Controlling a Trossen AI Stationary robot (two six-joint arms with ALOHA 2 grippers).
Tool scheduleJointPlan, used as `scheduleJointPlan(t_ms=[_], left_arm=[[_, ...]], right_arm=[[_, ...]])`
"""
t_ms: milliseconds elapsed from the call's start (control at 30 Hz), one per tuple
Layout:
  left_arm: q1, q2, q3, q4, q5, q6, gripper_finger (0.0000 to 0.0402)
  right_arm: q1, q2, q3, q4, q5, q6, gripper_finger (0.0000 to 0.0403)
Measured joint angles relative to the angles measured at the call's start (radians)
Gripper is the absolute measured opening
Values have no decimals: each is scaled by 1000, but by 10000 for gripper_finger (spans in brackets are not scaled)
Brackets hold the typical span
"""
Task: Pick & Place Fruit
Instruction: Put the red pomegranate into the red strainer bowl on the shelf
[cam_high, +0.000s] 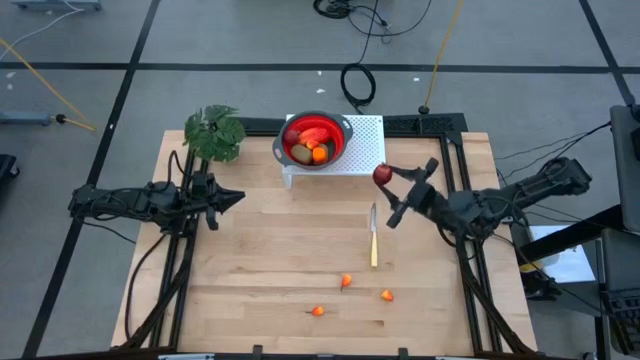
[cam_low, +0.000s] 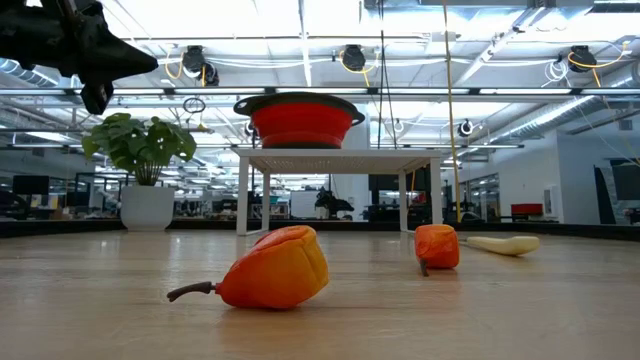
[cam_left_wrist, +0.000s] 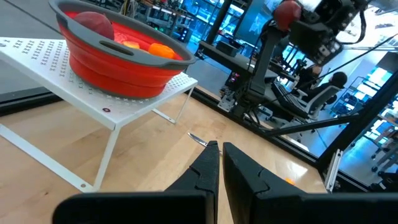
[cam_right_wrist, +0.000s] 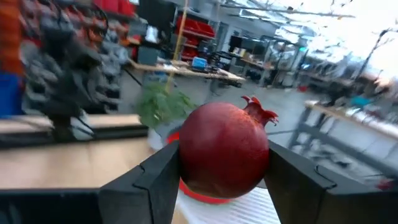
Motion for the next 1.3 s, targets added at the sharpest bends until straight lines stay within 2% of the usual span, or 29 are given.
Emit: scheduleJointPlan(t_ms=[233,433,600,1133,1300], left_arm=[[0,1,0,0,0,0,19],[0,2,0,2,0,-14,19],[0,2,0,29,0,-35,19],[0,2,0,114,0,-76,19],[0,2,0,114,0,-86,19]], right_arm=[[-99,0,0,23,-244,265,200],[-209,0,0,22,-514,474,200],[-295,7,0,23,-692,582,201],[-521,72,14,84,-885,588,201],[-569,149,75,78,-886,563,201]])
